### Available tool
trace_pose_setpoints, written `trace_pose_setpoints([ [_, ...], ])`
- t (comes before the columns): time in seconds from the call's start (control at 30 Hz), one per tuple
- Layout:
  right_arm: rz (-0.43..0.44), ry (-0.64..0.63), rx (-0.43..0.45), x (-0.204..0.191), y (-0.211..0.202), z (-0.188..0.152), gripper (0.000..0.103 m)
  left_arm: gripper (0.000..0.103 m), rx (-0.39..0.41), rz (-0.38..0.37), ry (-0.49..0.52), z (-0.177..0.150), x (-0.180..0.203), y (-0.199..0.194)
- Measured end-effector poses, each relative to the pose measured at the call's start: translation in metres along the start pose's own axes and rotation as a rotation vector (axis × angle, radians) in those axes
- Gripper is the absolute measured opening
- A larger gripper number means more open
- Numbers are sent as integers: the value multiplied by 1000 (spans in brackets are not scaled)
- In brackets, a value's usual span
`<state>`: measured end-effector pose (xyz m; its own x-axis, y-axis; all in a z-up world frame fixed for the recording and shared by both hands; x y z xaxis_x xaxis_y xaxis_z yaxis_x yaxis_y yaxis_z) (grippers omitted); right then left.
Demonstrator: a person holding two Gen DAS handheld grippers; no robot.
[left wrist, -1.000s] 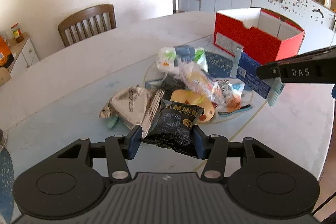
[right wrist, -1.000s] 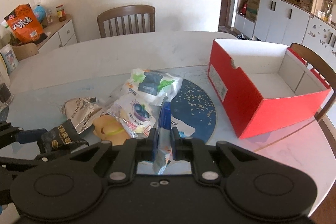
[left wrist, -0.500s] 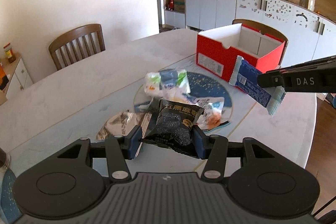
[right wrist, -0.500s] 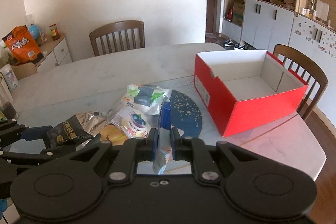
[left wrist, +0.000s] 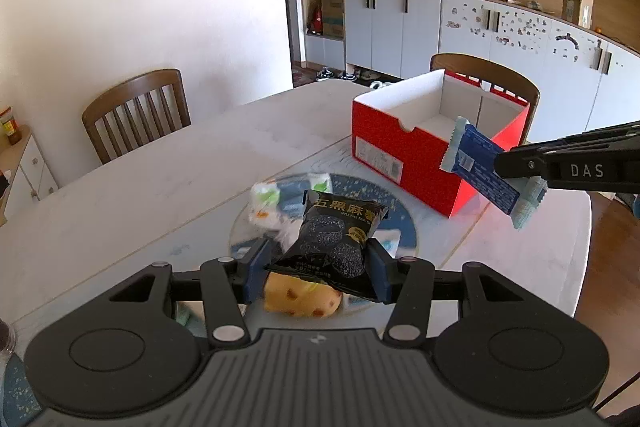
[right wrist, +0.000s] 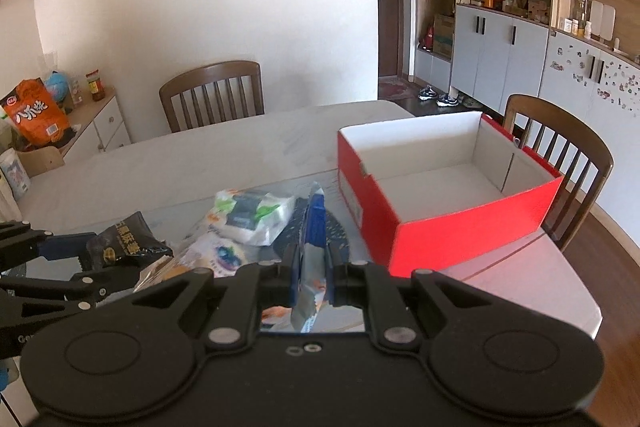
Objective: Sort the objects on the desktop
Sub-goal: 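Lift both held packets and carry them over the red shoebox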
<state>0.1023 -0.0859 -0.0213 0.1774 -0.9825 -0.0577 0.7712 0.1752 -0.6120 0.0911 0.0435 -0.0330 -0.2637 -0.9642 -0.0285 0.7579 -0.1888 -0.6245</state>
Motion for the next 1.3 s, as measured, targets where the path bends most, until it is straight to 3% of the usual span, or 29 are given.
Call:
trace_pose_setpoints([
  [0.8, 68, -53, -22, 137, 70, 64, 12, 50, 8, 63, -20, 104, 101, 106],
  [1.3, 89, -81, -101, 176, 113, 82, 12, 50, -80, 40, 43, 138, 145, 167],
])
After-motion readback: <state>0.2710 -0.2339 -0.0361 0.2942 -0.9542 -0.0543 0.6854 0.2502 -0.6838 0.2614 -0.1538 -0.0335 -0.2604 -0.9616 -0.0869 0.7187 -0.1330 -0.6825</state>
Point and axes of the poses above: each gripper's, at about its wrist camera, not at the fingertips, and y roughly the way its jaws point, x to its right, z to its top, the point moved 7 cm from there along y, roughly the way its jaws point, and after that the axes turned 3 degrees about -z, right-handed, at the moved point
